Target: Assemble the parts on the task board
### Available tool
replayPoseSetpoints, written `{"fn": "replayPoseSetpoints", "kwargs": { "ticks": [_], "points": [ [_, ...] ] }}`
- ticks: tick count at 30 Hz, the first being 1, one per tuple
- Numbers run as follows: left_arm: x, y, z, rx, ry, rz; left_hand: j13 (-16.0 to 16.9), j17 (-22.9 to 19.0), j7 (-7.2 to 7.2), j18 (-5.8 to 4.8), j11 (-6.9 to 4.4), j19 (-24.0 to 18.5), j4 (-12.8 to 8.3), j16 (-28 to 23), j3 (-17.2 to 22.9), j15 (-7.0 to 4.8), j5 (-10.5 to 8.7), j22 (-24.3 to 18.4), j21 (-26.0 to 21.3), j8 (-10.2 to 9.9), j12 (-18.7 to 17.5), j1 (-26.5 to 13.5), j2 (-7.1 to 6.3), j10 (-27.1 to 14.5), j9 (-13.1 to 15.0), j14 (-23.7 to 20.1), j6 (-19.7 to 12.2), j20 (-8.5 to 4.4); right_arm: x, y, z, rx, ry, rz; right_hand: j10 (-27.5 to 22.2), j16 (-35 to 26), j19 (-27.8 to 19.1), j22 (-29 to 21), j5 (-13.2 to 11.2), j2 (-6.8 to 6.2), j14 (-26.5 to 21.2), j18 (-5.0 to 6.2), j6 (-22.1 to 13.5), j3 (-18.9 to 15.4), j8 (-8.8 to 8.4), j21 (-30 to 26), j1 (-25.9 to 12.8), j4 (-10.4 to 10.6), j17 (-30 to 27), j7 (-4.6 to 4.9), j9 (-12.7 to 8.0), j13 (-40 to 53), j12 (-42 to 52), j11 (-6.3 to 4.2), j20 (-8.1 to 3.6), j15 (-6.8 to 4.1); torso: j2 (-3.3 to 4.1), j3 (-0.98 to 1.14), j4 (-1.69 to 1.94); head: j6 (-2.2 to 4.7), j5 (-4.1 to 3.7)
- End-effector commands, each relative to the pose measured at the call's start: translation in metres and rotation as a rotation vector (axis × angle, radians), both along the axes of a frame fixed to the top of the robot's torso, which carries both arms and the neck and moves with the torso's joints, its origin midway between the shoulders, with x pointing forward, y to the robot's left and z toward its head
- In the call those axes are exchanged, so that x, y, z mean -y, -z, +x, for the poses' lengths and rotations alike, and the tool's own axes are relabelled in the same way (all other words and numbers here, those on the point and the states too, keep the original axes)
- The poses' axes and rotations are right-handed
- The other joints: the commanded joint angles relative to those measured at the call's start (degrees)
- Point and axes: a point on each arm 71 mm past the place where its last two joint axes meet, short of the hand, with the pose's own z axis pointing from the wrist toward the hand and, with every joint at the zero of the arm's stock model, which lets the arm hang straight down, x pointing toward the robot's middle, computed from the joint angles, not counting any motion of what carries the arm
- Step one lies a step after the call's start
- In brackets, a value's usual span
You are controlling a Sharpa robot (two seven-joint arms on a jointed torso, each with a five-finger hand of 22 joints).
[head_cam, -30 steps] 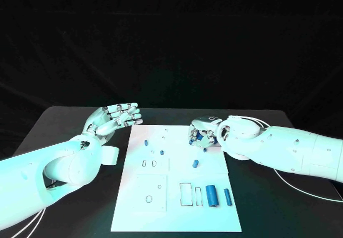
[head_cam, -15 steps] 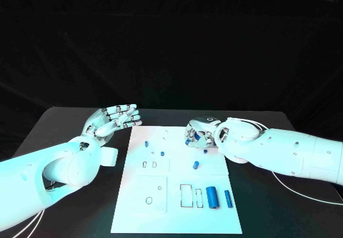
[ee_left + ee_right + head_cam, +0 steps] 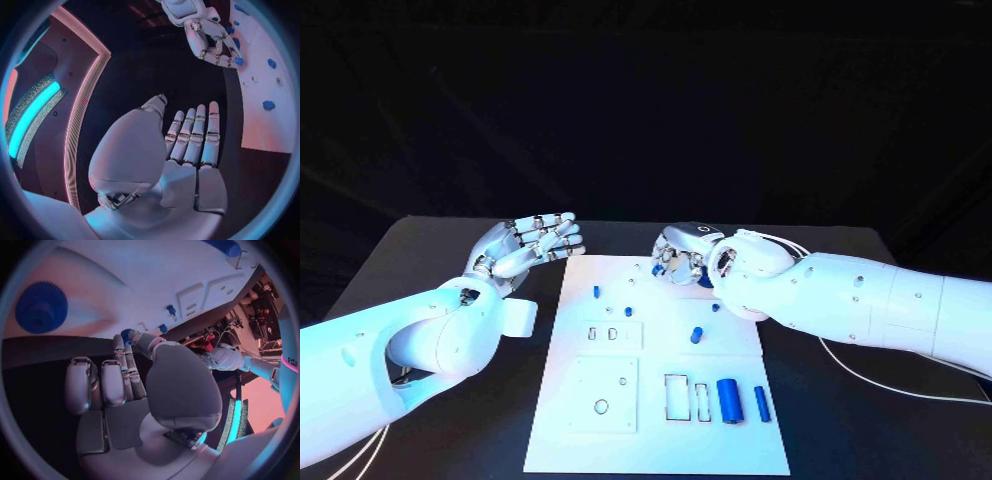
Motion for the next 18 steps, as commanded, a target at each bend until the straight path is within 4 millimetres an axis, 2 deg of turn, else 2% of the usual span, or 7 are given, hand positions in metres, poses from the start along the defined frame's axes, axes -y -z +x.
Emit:
{"fn": "replayPoseSetpoints", "kwargs": {
  "ticks": [1,9,16,18],
  "points": [
    [0.003,-0.002,0.0,0.005,0.021,-0.013,-0.06,0.09,3.21,0.78,0.03,0.31,0.04,-0.24,0.2,0.12,-0.35,-0.05,0.32,-0.25,-0.23,-0.19,-0.53,-0.2,-0.05,-0.08,-0.26,-0.1,-0.005,-0.004,0.005,0.028,0.045,0.04,0.21,0.29,-0.08,0.02,0.64,-0.14,1.48,-1.12,-0.5,0.44,2.28,-0.14,-0.15,-0.29,-0.08,0.05,4.59,0.1,-0.26,0.07,-0.09,-0.4,0.15,-0.03,0.08,0.06,0.16],
    [0.005,-0.003,0.0,0.006,0.028,-0.016,-0.06,0.11,3.23,0.78,0.05,0.32,0.07,-0.26,0.18,0.13,-0.37,-0.07,0.32,-0.25,-0.25,-0.26,-0.56,-0.23,-0.05,-0.1,-0.2,-0.1,-0.021,-0.004,0.012,0.047,0.045,0.036,0.38,0.41,-0.01,0.21,1.12,-0.14,1.51,-1.15,-0.66,0.55,2.42,-0.04,-0.12,-0.48,0.03,0.1,4.86,0.19,-0.24,0.06,-0.09,-0.4,0.31,-0.17,0.41,0.37,0.3],
    [0.007,-0.003,0.0,0.007,0.033,-0.018,-0.05,0.12,3.25,0.77,0.06,0.32,0.12,-0.28,0.14,0.14,-0.38,-0.08,0.31,-0.28,-0.26,-0.36,-0.61,-0.25,-0.06,-0.12,-0.25,-0.1,-0.023,-0.002,0.017,0.048,0.058,0.027,0.45,0.45,-0.07,0.16,1.38,-0.27,1.51,-1.13,-0.78,0.5,2.5,-0.08,-0.26,-0.54,0.01,0.13,5.03,0.25,-0.26,0.08,-0.09,-0.39,0.46,-0.38,0.69,0.18,0.28],
    [0.008,-0.003,0.001,0.007,0.034,-0.018,-0.05,0.12,3.25,0.77,0.06,0.32,0.12,-0.28,0.14,0.14,-0.38,-0.08,0.31,-0.28,-0.26,-0.36,-0.61,-0.25,-0.06,-0.12,-0.25,-0.1,-0.024,-0.001,0.017,0.043,0.056,0.023,0.45,0.47,-0.09,0.12,1.4,-0.32,1.51,-1.12,-0.82,0.47,2.52,-0.11,-0.33,-0.52,0.04,0.14,5.07,0.26,-0.27,0.1,-0.09,-0.38,0.51,-0.39,0.71,0.34,0.46]
  ]
}}
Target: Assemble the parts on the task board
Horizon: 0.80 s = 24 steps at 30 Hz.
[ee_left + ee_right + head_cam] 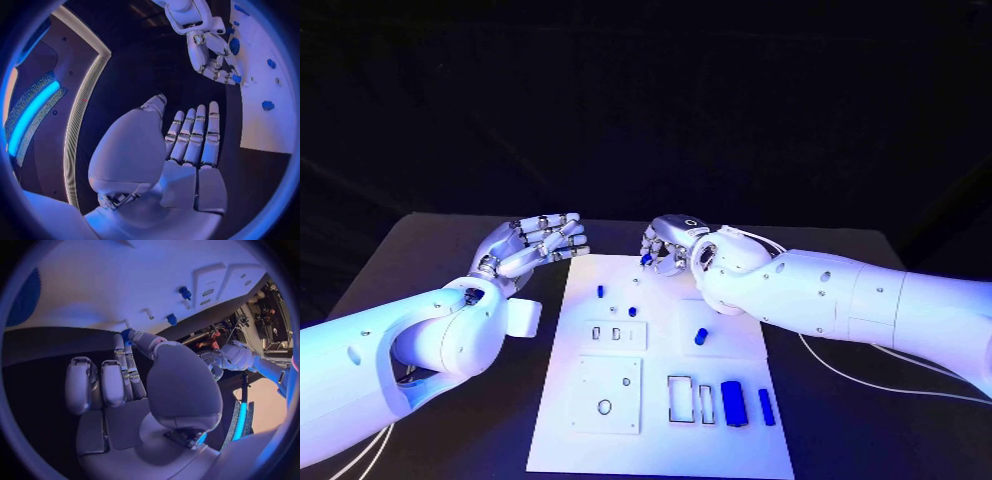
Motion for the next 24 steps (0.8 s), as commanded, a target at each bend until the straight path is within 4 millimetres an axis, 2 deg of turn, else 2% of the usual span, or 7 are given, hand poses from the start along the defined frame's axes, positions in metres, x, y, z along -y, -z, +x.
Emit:
{"fn": "replayPoseSetpoints", "kwargs": {
  "ticks": [1,7,14,24],
  "points": [
    [0.004,-0.0016,0.0002,0.006,0.023,-0.014,-0.05,0.08,3.25,0.78,0.06,0.33,0.12,-0.28,0.15,0.14,-0.38,-0.08,0.32,-0.28,-0.26,-0.13,-0.38,-0.25,-0.06,-0.12,-0.26,-0.09,-0.001,0.0013,0.0011,-0.001,0.005,-0.007,0.47,0.27,-0.11,-0.03,0.19,0.21,1.51,-1.14,-0.36,-0.01,1.85,-0.12,-0.03,-0.04,0.01,-0.01,5.13,0.02,-0.19,0.11,-0.08,-0.37,0.11,-0.1,0.18,-0.03,0.27],
    [0.0051,-0.0015,0.0007,0.005,0.026,-0.014,-0.05,0.1,3.27,0.77,0.08,0.34,0.14,-0.3,0.12,0.16,-0.38,-0.09,0.31,-0.31,-0.26,-0.2,-0.41,-0.28,-0.09,-0.15,-0.39,-0.09,-0.0028,0.003,0.0016,-0.016,0.001,-0.018,0.48,0.25,-0.13,-0.06,0.12,0.2,1.49,-1.13,-0.43,-0.03,1.87,-0.14,-0.12,-0.01,-0.07,-0.02,5.18,0.04,-0.2,0.11,-0.07,-0.36,0.08,-0.06,0.25,-0.16,0.34],
    [0.005,-0.0014,0.0009,0.005,0.025,-0.014,-0.05,0.1,3.27,0.77,0.08,0.34,0.14,-0.3,0.12,0.16,-0.38,-0.09,0.31,-0.31,-0.26,-0.2,-0.41,-0.28,-0.09,-0.15,-0.39,-0.09,-0.004,0.0057,0.0012,-0.035,-0.007,-0.034,0.49,0.25,-0.15,-0.08,0.1,0.15,1.48,-1.12,-0.48,-0.05,1.87,-0.16,-0.15,-0.03,-0.1,-0.03,5.23,0.06,-0.2,0.1,-0.07,-0.36,0.16,-0.04,0.06,-0.29,0.55],
    [0.0056,-0.0014,0.001,0.003,0.028,-0.014,-0.04,0.11,3.29,0.77,0.09,0.34,0.16,-0.34,0.11,0.17,-0.37,-0.11,0.3,-0.36,-0.28,-0.27,-0.44,-0.32,-0.11,-0.18,-0.53,-0.08,-0.0062,0.0096,0.0013,-0.059,-0.005,-0.046,0.46,0.19,-0.43,-0.43,0.01,-0.12,1.43,-1.03,-0.76,-0.2,1.86,-0.41,-0.45,-0.01,-0.33,0.01,5.38,0.13,-0.26,0.13,-0.06,-0.35,0.2,-0.12,0.25,-0.39,0.76]
  ]
}}
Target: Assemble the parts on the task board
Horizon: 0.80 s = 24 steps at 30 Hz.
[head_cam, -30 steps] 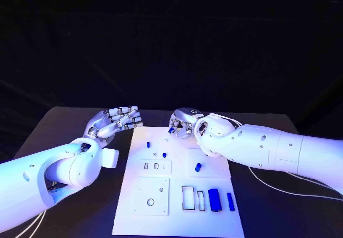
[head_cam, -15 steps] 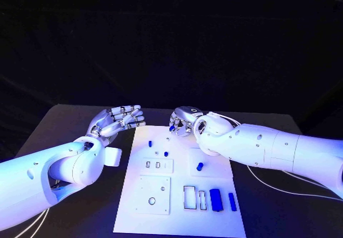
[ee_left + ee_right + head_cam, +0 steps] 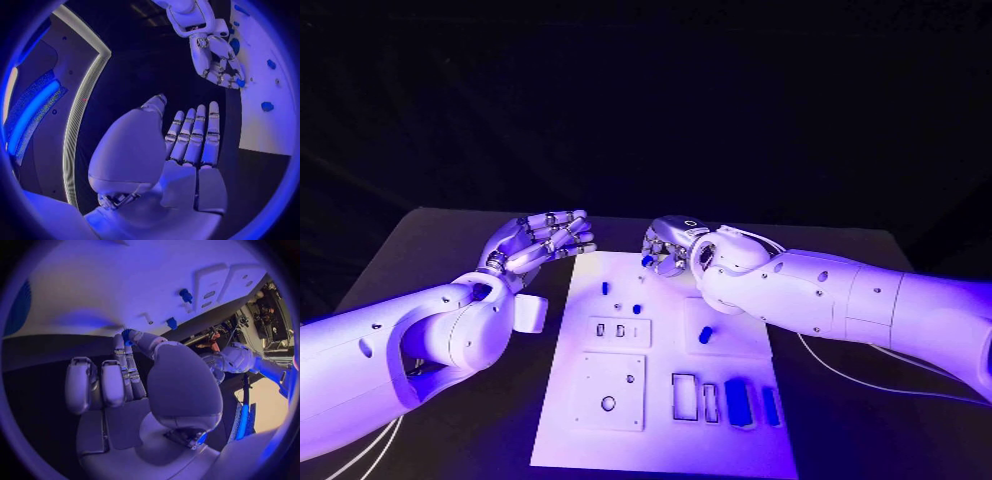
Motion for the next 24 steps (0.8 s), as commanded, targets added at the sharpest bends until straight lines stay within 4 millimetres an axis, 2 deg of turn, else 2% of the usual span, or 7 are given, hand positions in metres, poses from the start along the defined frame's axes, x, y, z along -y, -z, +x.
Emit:
{"fn": "replayPoseSetpoints", "kwargs": {
  "ticks": [1,7,13,17,21,23,24],
  "points": [
    [0.0028,-0.0016,-0.0003,0.004,0.021,-0.012,-0.04,0.08,3.29,0.77,0.1,0.34,0.16,-0.33,0.11,0.17,-0.37,-0.05,0.3,-0.36,-0.28,-0.27,-0.44,-0.32,-0.05,-0.18,-0.54,-0.08,0.0003,0.005,-0.0001,-0.034,0.0,-0.029,0.31,0.23,-0.43,-0.06,0.01,0.42,1.43,-1.04,-0.22,-0.16,0.55,-0.2,0.06,0.0,-0.06,-0.09,5.35,0.04,-0.27,-0.03,-0.06,-0.35,0.04,-0.07,0.14,-0.11,0.04],
    [0.0028,-0.0016,-0.0002,0.002,0.021,-0.011,-0.05,0.09,3.3,0.76,0.11,0.35,0.16,-0.36,0.11,0.18,-0.36,-0.06,0.3,-0.39,-0.29,-0.31,-0.44,-0.36,-0.07,-0.22,-0.63,-0.08,-0.0009,0.0065,0.0009,-0.04,0.004,-0.031,-1.28,-0.07,-1.38,-1.27,-0.18,-0.25,1.16,-0.77,-2.12,0.06,-0.33,-1.12,-0.54,0.03,-0.92,0.68,5.41,-0.07,-1.23,0.58,0.21,0.1,0.08,-0.09,0.08,-0.18,0.12],
    [0.0028,-0.0013,0.0,-0.002,0.02,-0.01,-0.05,0.09,3.3,0.76,0.11,0.35,0.16,-0.36,0.11,0.18,-0.36,-0.06,0.3,-0.39,-0.29,-0.31,-0.44,-0.36,-0.07,-0.22,-0.63,-0.08,-0.0016,0.0073,0.0023,-0.039,0.012,-0.031,-4.86,-1.73,-4.54,-5.74,-0.54,-2.05,0.11,0.27,-5.11,0.09,-2.21,-4.48,-1.6,0.2,-4.42,1.82,5.18,-0.58,-3.1,1.91,1.18,1.2,0.08,-0.12,0.04,-0.17,0.16],
    [0.0027,-0.0013,0.0002,-0.004,0.02,-0.009,-0.05,0.1,3.32,0.76,0.14,0.36,0.17,-0.41,0.14,0.21,-0.34,-0.08,0.3,-0.46,-0.33,-0.35,-0.4,-0.46,-0.1,-0.28,-0.82,-0.07,0.0,0.0067,0.0033,-0.029,0.023,-0.024,-6.53,-3.41,-7.04,-9.33,-0.61,-3.01,-0.86,1.12,-6.55,-0.67,-3.14,-7.29,-1.99,0.27,-7.64,2.02,5.06,-0.89,-3.49,2.23,1.57,1.53,0.05,-0.14,0.01,-0.2,0.19],
    [0.0021,-0.001,0.0004,-0.006,0.018,-0.007,-0.06,0.11,3.35,0.76,0.17,0.39,0.17,-0.46,0.15,0.23,-0.35,-0.09,0.3,-0.54,-0.35,-0.4,-0.39,-0.55,-0.15,-0.36,-1.05,-0.07,0.0026,0.0058,0.0019,-0.021,0.023,-0.015,-10.58,-6.08,-10.39,-14.7,-0.07,-4.39,-2.06,2.25,-9.63,-3.97,-5.43,-12.1,-1.47,0.0,-11.99,2.03,4.56,-1.55,-3.63,2.5,1.82,1.71,0.03,-0.1,-0.05,-0.06,0.36],
    [0.0017,-0.0008,0.0006,-0.008,0.017,-0.006,-0.06,0.11,3.35,0.76,0.17,0.39,0.17,-0.46,0.15,0.23,-0.35,-0.09,0.3,-0.54,-0.35,-0.4,-0.39,-0.55,-0.15,-0.36,-1.05,-0.07,0.0057,0.0053,-0.0003,-0.023,0.018,-0.016,-12.06,-7.33,-11.81,-17.06,0.3,-4.43,-2.79,2.7,-10.69,-6.82,-6.23,-14.33,-0.46,-0.25,-14.1,1.45,4.35,-1.62,-3.2,2.62,1.92,1.78,-0.02,-0.09,-0.07,0.1,0.54],
    [0.0015,-0.0008,0.0007,-0.008,0.016,-0.005,-0.07,0.12,3.37,0.76,0.18,0.4,0.17,-0.49,0.16,0.24,-0.35,-0.1,0.3,-0.59,-0.37,-0.41,-0.38,-0.6,-0.18,-0.39,-1.21,-0.07,0.0076,0.0047,-0.0016,-0.023,0.017,-0.016,-12.87,-7.73,-12.13,-17.89,0.24,-3.99,-3.05,2.84,-10.82,-9.98,-6.57,-15.4,0.66,-0.34,-14.86,1.03,4.25,-1.56,-2.28,2.65,1.97,1.86,-0.03,-0.08,-0.06,0.1,0.56]
  ]
}}
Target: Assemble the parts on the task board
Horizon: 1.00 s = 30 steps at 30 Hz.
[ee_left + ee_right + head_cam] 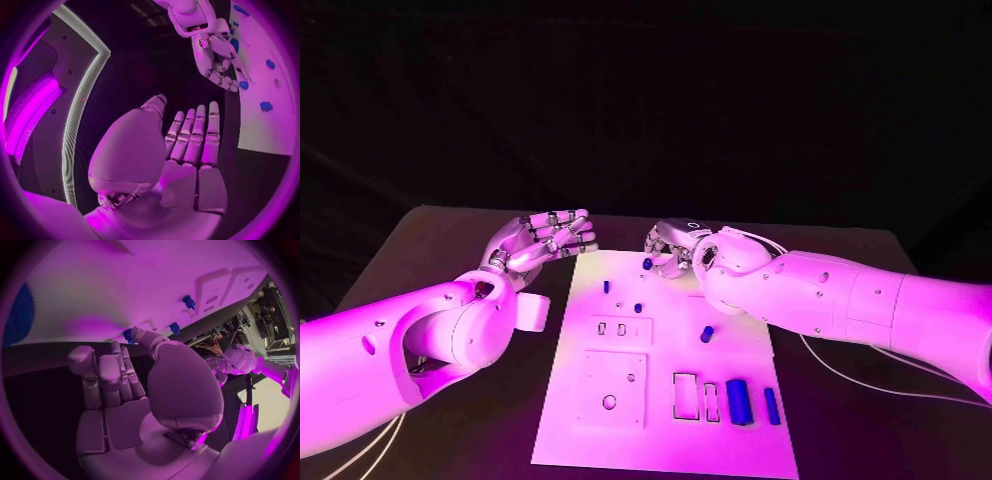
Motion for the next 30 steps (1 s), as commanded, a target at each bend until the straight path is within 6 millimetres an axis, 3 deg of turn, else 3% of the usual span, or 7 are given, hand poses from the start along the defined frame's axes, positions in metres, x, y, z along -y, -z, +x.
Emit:
{"fn": "replayPoseSetpoints", "kwargs": {
  "ticks": [1,4,10,18,20,22,30],
  "points": [
    [0.001,-0.001,0.0,0.0,0.013,-0.008,-0.06,0.07,3.67,0.76,-0.02,0.4,0.17,-0.26,0.16,0.19,-0.35,-0.08,0.31,-0.28,-0.37,-0.41,-0.38,-0.39,-0.09,-0.34,-0.49,-0.07,0.005,-0.002,-0.004,0.003,-0.006,-0.002,-1.68,-0.6,-0.71,-1.71,0.32,0.81,-0.47,0.65,-0.49,-5.67,-0.7,-2.05,2.42,-0.26,-1.31,-0.64,-0.22,0.02,1.77,0.13,0.1,0.16,-0.13,0.04,-0.08,0.15,0.21],
    [0.0,-0.001,0.001,-0.001,0.01,-0.006,-0.06,0.07,3.67,0.76,-0.02,0.4,0.17,-0.26,0.16,0.19,-0.35,-0.08,0.31,-0.28,-0.37,-0.41,-0.38,-0.39,-0.09,-0.34,-0.49,-0.07,0.016,-0.006,-0.009,0.003,-0.004,0.007,-2.19,-0.42,-0.15,-1.54,0.62,1.87,-0.39,0.6,-0.03,-10.12,-1.02,-2.44,4.44,0.14,-1.42,-0.63,-0.39,0.09,3.64,0.01,0.06,0.08,-0.18,0.03,-0.23,0.21,0.08],
    [-0.005,0.0,0.001,-0.003,-0.002,-0.002,-0.07,0.08,3.7,0.76,0.0,0.41,0.15,-0.3,0.18,0.21,-0.35,-0.1,0.3,-0.36,-0.39,-0.42,-0.37,-0.49,-0.14,-0.4,-0.74,-0.06,0.057,-0.021,-0.029,-0.009,0.035,0.134,3.33,1.42,3.53,3.32,3.71,2.67,1.1,-0.41,3.31,-9.58,-0.24,1.11,4.87,1.23,1.41,0.44,-0.34,0.69,7.63,-0.74,-0.47,-0.55,-0.4,0.04,-0.62,0.32,-0.34],
    [-0.008,0.0,0.002,-0.005,-0.008,0.0,-0.07,0.09,3.71,0.75,0.02,0.41,0.13,-0.33,0.21,0.22,-0.34,-0.11,0.3,-0.38,-0.4,-0.4,-0.36,-0.55,-0.14,-0.43,-0.74,-0.06,0.099,-0.03,-0.043,-0.047,0.051,0.193,18.69,5.46,8.25,10.98,6.15,-1.05,3.09,-1.92,5.04,-7.49,-0.41,7.1,3.98,1.82,7.94,-0.98,-0.81,5.21,16.33,-3.62,-2.2,-2.74,-0.67,0.24,-1.43,0.76,-0.45],
    [-0.008,0.0,0.002,-0.005,-0.008,0.0,-0.07,0.1,3.71,0.75,0.03,0.41,0.1,-0.34,0.24,0.23,-0.33,-0.12,0.29,-0.4,-0.4,-0.38,-0.35,-0.59,-0.15,-0.45,-0.73,-0.05,0.107,-0.029,-0.044,-0.067,0.056,0.175,20.42,9.79,10.56,14.93,8.48,-1.77,4.87,-2.85,4.57,-10.91,0.19,10.23,3.9,1.5,16.01,-1.69,-0.55,24.08,35.44,-4.25,-3.14,-3.46,-0.63,0.37,-1.51,0.81,-0.48],
    [-0.008,0.0,0.002,-0.005,-0.008,0.0,-0.07,0.1,3.71,0.75,0.03,0.41,0.1,-0.34,0.24,0.23,-0.33,-0.12,0.29,-0.4,-0.4,-0.38,-0.35,-0.59,-0.15,-0.45,-0.73,-0.05,0.114,-0.028,-0.043,-0.08,0.064,0.158,17.19,13.25,11.48,17.38,9.0,0.3,5.54,-3.29,2.34,-15.0,2.05,11.82,4.77,3.37,22.72,-1.25,0.01,54.12,62.5,-3.41,-2.47,-2.53,-0.61,0.48,-1.6,0.82,-0.43],
    [-0.009,0.0,0.002,-0.006,-0.005,-0.002,-0.07,0.11,3.69,0.74,0.04,0.41,0.07,-0.38,0.28,0.25,-0.33,-0.13,0.28,-0.43,-0.4,-0.33,-0.35,-0.65,-0.16,-0.5,-0.78,-0.05,0.134,-0.021,-0.033,-0.086,0.102,0.094,24.69,16.56,13.63,21.18,8.94,1.38,6.83,-4.02,0.25,-19.81,4.16,14.52,6.13,6.59,30.66,-0.17,0.16,74.73,77.64,-2.44,-1.64,-1.69,-0.67,0.26,-1.25,0.96,-0.64]
  ]
}}
